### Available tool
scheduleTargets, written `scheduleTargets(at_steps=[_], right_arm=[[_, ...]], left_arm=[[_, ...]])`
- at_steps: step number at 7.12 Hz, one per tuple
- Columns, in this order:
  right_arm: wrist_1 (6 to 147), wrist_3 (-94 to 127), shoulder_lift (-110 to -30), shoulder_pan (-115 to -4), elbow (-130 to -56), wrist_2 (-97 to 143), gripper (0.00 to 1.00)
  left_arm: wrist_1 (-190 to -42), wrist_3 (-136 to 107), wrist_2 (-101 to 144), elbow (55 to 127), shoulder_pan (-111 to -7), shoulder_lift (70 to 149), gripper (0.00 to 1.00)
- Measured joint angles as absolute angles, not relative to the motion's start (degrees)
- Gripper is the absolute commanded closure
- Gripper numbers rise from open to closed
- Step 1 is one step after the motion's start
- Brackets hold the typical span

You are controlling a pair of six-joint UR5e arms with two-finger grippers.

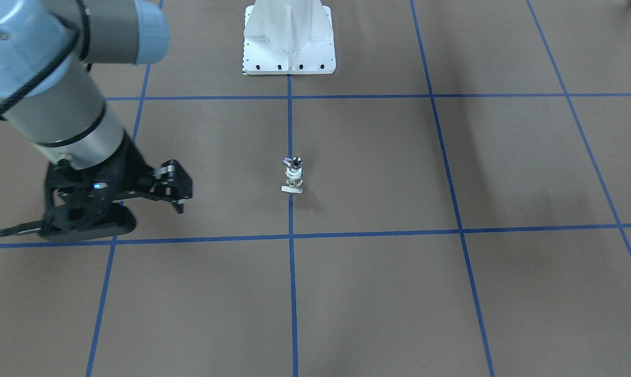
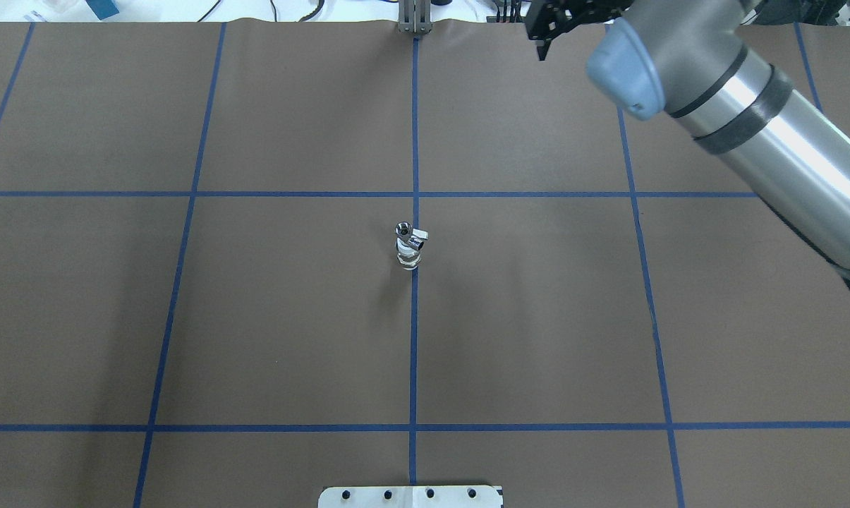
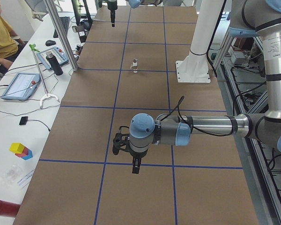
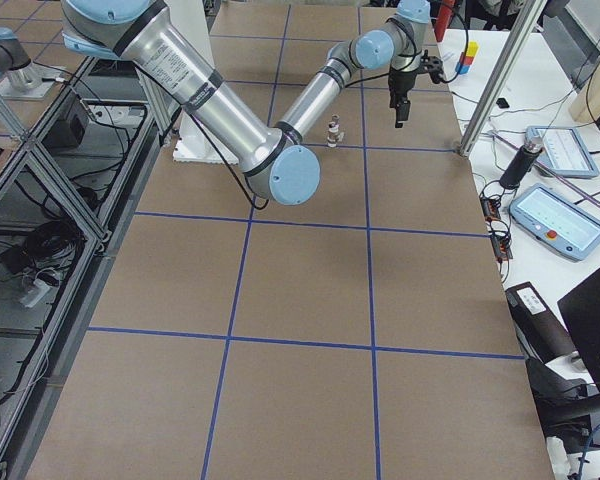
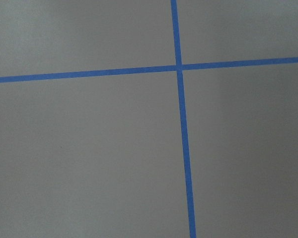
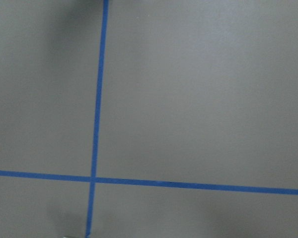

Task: Assemble PPR valve and pipe with both arms
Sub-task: 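Open the right gripper and withdraw it away from the valve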

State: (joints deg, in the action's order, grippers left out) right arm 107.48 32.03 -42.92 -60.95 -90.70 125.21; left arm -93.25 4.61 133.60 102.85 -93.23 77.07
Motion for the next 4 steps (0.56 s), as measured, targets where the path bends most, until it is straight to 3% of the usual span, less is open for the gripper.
scheduleTargets(at_steps=[4], right_arm=[[102.6, 4.5, -61.1, -72.0, -90.6, 127.1, 0.0]], left_arm=[[-82.8, 11.7, 132.2, 102.7, -91.2, 81.9, 0.0]])
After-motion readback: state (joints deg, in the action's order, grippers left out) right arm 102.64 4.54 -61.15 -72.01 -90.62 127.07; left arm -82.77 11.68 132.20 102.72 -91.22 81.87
